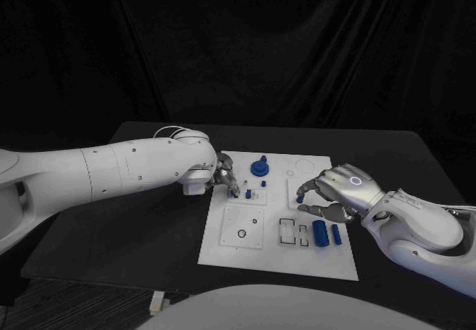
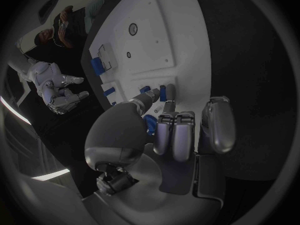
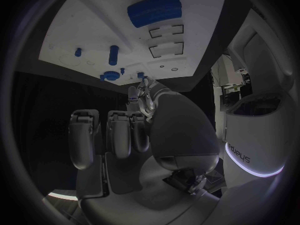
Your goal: Assemble the parts on the task board
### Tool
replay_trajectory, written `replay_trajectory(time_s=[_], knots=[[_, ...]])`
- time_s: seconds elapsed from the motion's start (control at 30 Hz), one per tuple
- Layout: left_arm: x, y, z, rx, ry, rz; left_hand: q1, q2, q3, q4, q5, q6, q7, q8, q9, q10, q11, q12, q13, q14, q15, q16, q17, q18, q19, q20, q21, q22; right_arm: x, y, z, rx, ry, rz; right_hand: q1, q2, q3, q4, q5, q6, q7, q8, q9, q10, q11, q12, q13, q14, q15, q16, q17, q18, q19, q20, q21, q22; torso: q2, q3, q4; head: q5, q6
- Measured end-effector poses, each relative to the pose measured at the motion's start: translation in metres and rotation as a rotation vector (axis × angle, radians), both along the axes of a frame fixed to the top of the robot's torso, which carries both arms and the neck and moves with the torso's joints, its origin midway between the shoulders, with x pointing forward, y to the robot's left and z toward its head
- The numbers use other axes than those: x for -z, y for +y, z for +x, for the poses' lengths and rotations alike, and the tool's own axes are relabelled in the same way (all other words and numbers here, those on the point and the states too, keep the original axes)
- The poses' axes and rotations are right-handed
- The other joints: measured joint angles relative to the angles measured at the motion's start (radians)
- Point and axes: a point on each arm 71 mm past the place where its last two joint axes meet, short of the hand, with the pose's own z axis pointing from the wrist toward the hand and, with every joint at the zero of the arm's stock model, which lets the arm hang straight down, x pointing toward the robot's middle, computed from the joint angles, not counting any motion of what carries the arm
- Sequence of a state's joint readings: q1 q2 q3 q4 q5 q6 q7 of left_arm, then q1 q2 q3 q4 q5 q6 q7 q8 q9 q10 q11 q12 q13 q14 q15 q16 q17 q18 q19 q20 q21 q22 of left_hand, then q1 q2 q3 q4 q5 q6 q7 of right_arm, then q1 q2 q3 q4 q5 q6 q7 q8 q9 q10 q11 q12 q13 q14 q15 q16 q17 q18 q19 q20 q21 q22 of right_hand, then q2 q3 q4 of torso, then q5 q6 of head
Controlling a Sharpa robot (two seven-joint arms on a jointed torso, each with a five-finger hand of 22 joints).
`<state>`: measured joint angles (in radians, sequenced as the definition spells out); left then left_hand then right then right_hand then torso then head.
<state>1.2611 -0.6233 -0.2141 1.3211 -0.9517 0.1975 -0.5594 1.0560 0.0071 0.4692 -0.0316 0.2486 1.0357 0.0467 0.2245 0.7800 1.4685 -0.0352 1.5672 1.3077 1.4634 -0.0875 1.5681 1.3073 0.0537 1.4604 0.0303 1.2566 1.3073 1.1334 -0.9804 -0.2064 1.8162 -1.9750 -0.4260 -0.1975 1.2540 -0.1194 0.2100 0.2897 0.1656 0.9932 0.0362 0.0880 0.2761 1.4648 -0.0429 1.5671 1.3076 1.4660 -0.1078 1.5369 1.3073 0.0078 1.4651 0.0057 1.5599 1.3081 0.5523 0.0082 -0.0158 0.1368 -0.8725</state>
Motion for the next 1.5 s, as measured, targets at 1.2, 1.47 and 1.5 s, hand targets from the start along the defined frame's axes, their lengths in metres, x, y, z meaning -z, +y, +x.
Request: replay_trajectory(time_s=[1.2, 1.47, 1.5], knots=[[0.0033, 0.0020, -0.0003, 0.017, 0.032, 0.018, -0.092, -0.015, -0.221, 0.157, -0.196, 0.006, 0.009, -0.037, -0.046, -0.004, 0.011, 0.000, 0.000, 0.004, 0.011, 0.000, 0.001, 0.000, -0.011, 0.011, -0.049, 0.000, 0.0019, 0.0001, -0.0012, 0.000, 0.005, 0.000, 0.000, 0.000, 0.003, -0.003, 0.000, 0.000, 0.000, 0.000, -0.001, 0.000, 0.000, 0.000, 0.000, 0.000, 0.000, 0.000, 0.000, 0.000, 0.000, 0.000, 0.000, 0.000, 0.000, -0.0002, 0.0004, 0.002, 0.000], [0.0038, 0.0029, 0.0001, 0.015, 0.033, 0.019, -0.097, -0.010, -0.242, 0.178, -0.196, 0.006, 0.008, -0.037, -0.048, -0.004, 0.011, 0.000, 0.000, 0.004, 0.011, 0.000, 0.001, 0.000, -0.011, 0.011, -0.059, 0.000, 0.0023, -0.0002, -0.0010, 0.001, 0.006, -0.001, 0.000, 0.000, 0.003, -0.003, 0.000, 0.000, 0.000, 0.000, -0.001, 0.000, 0.000, 0.000, 0.000, 0.000, 0.000, 0.000, 0.000, 0.000, 0.000, 0.000, 0.000, 0.000, 0.000, -0.0001, 0.0004, 0.001, 0.000], [0.0038, 0.0029, 0.0001, 0.015, 0.033, 0.019, -0.103, -0.010, -0.248, 0.185, -0.196, 0.006, 0.009, -0.039, -0.048, -0.004, 0.011, 0.000, 0.000, 0.004, 0.011, 0.000, 0.001, 0.000, -0.011, 0.011, -0.059, 0.000, 0.0024, -0.0002, -0.0010, 0.001, 0.006, -0.001, 0.000, 0.000, 0.003, -0.003, 0.000, 0.000, 0.000, 0.000, -0.001, 0.000, 0.000, 0.000, 0.000, 0.000, 0.000, 0.000, 0.000, 0.000, 0.000, 0.000, 0.000, 0.000, 0.000, -0.0001, 0.0003, 0.001, 0.000]])
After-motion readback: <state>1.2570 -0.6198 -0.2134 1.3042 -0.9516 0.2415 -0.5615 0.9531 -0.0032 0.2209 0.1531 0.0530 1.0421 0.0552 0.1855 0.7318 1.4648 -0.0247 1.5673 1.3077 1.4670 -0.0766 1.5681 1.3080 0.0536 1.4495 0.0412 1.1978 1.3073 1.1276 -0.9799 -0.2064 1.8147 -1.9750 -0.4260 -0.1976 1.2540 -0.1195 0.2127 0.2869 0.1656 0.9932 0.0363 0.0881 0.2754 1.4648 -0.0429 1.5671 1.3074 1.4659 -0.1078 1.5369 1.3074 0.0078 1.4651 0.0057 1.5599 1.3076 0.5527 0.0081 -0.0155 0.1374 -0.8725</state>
